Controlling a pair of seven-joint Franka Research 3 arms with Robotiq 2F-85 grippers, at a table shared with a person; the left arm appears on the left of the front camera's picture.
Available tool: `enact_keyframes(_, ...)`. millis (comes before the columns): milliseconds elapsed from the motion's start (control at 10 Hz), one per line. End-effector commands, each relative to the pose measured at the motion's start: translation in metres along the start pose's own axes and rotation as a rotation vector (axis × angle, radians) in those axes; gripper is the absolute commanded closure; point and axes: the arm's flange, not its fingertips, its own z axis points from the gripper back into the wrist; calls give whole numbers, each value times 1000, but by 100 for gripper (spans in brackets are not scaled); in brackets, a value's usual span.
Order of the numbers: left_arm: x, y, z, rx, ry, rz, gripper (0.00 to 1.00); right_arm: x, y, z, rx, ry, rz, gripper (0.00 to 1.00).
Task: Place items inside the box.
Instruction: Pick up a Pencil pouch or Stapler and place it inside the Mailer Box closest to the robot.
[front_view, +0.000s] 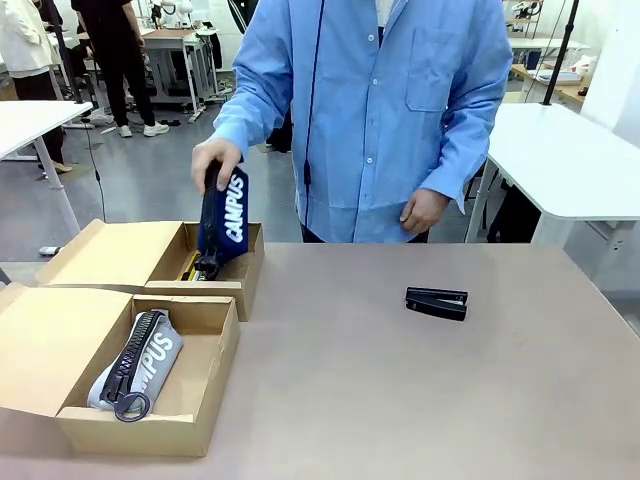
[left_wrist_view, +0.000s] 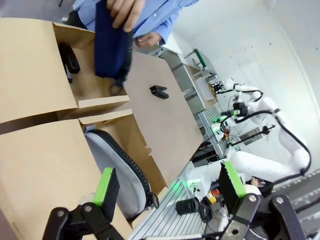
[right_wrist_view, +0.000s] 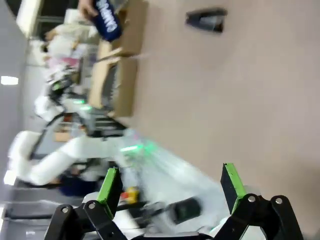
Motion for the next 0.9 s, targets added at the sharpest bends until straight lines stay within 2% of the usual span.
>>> enact_keyframes(0, 0, -1, -1, -18, -21, -21, 0, 42, 47, -90, -303, -43, 292, 0)
enact_keyframes(100, 0, -1, -1, -18, -21, -21, 0, 55, 70, -128, -429, -39, 408, 0)
enact_keyframes(300, 0, -1, -1, -18, -21, -21, 0, 67, 120, -197, -453, 1, 617, 0)
enact_keyframes(500, 0, -1, -1, -18, -21, -21, 0, 79, 143, -273, -376, 351, 707, 0)
enact_keyframes(600, 0, -1, -1, -18, -21, -21, 0, 84, 138, -290, -409, 448, 651, 0)
enact_keyframes(700, 0, -1, -1, -18, -21, -21, 0, 64, 159, -255, -417, 237, 692, 0)
enact_keyframes(800, 0, -1, -1, -18, -21, -21, 0, 64, 159, -255, -417, 237, 692, 0)
